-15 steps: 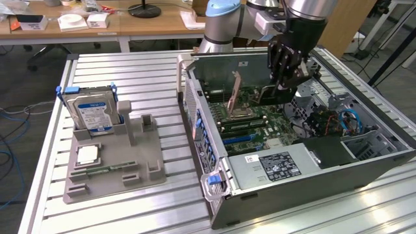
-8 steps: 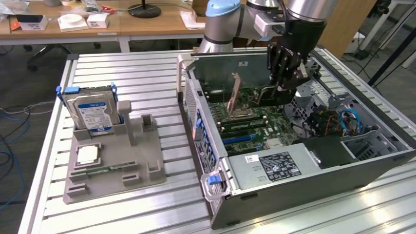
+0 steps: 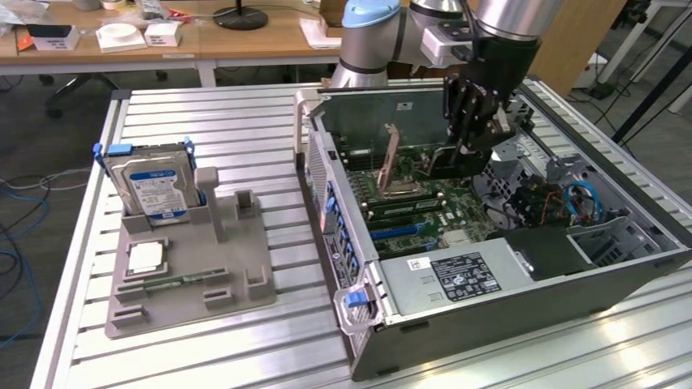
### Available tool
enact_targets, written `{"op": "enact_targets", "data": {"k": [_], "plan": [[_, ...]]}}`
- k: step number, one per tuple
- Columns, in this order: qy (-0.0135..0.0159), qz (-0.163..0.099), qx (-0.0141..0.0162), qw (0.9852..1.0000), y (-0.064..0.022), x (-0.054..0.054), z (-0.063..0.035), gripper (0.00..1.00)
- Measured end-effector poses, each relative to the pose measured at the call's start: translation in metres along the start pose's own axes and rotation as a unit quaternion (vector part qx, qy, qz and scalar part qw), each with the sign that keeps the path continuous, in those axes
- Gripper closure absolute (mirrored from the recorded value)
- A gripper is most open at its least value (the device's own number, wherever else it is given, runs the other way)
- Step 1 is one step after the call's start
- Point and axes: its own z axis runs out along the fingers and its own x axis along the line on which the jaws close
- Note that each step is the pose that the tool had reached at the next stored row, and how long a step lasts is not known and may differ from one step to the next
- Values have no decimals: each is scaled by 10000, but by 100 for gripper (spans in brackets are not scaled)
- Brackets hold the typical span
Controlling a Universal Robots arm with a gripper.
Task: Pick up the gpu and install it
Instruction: 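Insert the gpu into the slot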
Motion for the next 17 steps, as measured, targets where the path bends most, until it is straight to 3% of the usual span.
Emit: {"op": "enact_targets", "data": {"k": [17], "plan": [[13,0,0,10000,3,-1,57,74]]}}
